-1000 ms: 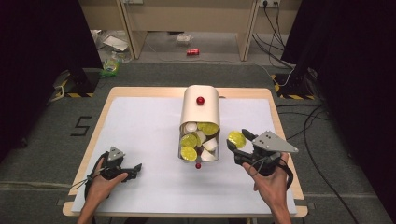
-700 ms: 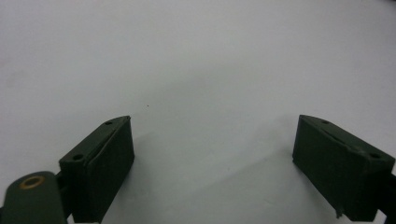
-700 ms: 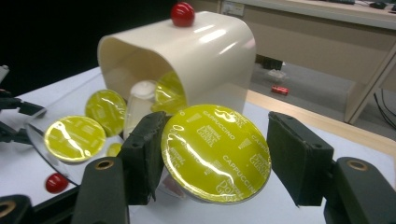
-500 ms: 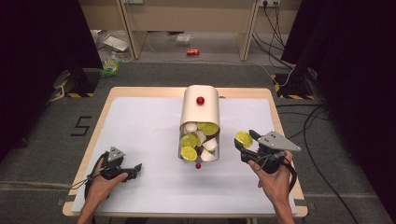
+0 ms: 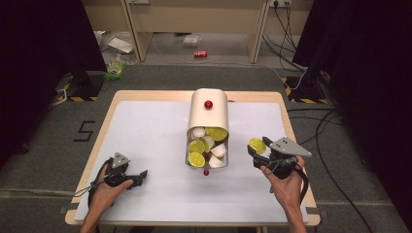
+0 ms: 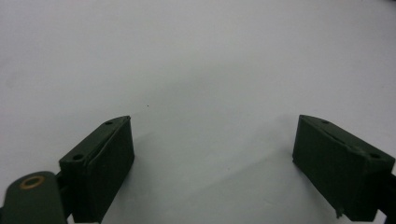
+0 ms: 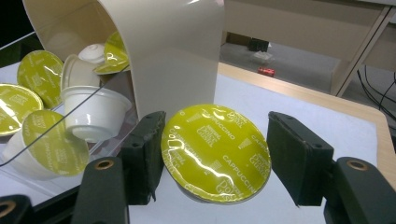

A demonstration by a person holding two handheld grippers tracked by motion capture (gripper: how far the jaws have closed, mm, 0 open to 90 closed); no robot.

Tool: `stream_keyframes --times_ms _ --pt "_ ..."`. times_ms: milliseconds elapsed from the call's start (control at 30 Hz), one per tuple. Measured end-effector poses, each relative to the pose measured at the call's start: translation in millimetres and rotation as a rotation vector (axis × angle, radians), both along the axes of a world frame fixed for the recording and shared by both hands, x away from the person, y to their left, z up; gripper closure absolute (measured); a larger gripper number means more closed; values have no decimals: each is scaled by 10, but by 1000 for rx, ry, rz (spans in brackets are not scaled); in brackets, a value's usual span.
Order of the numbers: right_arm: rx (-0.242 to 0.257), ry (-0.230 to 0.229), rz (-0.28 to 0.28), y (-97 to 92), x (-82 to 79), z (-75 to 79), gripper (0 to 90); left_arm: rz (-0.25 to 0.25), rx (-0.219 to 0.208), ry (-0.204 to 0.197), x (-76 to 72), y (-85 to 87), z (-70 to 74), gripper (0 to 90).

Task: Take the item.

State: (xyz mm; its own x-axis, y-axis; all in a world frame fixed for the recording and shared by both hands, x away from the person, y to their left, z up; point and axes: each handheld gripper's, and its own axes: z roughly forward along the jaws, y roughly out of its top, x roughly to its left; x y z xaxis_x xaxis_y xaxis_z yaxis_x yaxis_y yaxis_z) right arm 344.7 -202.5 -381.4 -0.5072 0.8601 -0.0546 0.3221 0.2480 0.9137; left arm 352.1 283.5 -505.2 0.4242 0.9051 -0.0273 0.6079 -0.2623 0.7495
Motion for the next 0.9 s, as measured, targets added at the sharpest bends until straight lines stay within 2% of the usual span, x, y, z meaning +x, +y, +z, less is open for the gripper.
stream_keyframes --times_ms 900 --pt "-38 77 -71 -168 181 -402 394 0 0 0 0 0 0 118"
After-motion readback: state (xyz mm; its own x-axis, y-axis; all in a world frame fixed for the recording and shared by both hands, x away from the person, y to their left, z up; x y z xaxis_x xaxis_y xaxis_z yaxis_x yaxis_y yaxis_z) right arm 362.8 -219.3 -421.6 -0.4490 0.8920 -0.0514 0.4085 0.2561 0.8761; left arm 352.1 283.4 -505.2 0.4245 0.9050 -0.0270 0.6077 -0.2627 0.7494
